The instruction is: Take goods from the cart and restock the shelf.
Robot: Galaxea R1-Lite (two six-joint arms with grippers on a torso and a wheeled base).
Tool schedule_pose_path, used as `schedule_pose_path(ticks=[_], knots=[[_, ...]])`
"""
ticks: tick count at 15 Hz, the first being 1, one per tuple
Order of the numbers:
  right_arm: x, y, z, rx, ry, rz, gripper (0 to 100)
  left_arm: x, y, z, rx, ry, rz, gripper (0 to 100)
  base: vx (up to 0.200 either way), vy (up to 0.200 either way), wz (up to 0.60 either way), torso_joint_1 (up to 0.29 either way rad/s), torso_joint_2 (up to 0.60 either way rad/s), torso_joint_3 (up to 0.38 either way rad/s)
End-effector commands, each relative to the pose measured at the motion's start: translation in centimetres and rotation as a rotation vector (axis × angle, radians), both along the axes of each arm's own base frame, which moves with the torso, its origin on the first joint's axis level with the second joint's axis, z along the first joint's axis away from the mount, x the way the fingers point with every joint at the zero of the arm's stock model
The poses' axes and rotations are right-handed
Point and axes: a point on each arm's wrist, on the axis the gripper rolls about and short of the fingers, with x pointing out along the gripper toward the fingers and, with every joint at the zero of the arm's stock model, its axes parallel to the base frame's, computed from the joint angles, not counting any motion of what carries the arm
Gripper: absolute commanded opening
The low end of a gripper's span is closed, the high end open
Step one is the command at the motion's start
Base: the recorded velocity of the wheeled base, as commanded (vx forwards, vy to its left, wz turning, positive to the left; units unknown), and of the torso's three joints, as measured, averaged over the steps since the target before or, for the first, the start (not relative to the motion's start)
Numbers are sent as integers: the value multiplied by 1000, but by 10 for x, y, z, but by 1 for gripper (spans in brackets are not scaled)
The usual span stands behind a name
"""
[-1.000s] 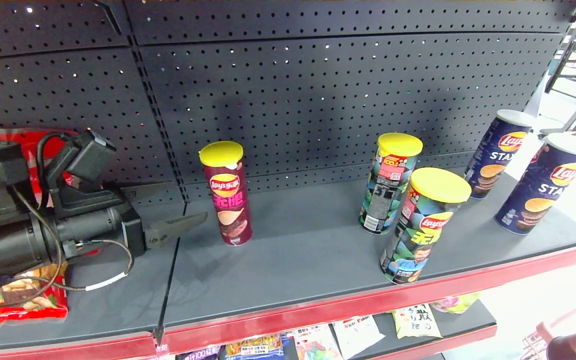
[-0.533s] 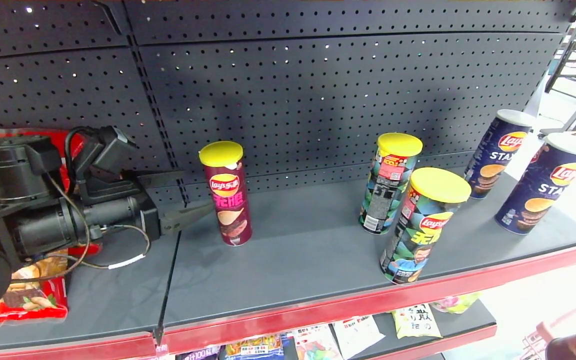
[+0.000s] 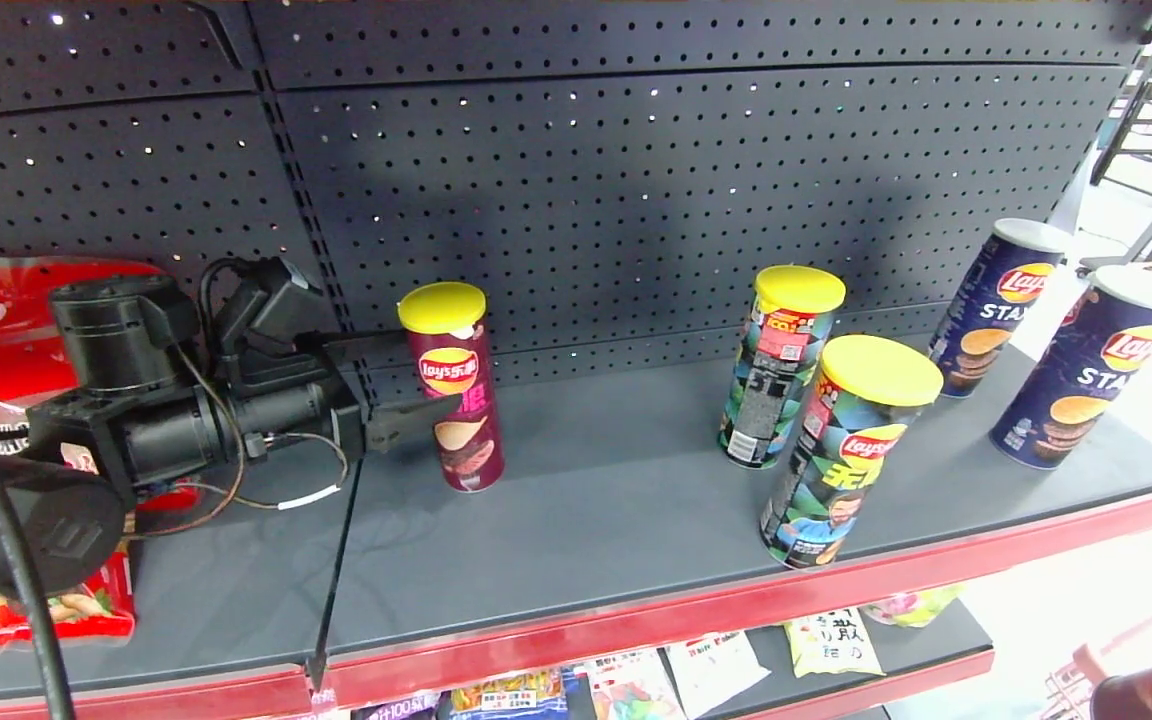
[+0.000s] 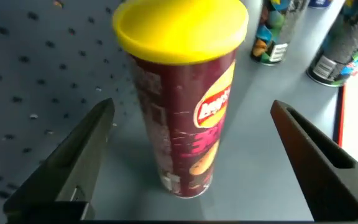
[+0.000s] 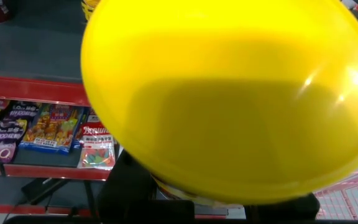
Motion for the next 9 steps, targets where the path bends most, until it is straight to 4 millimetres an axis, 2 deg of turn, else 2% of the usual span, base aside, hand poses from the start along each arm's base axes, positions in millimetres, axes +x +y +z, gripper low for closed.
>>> schedule_pose_path(ticks=[1,9], knots=[[1,0,0,-2,6,0,0,7,-2,-3,0,3,-6,100,0,0,0,0,0,0],[2,1,0,-4,14,0,0,27,-12,-3,-2,-16,-23,100,0,0,0,0,0,0]])
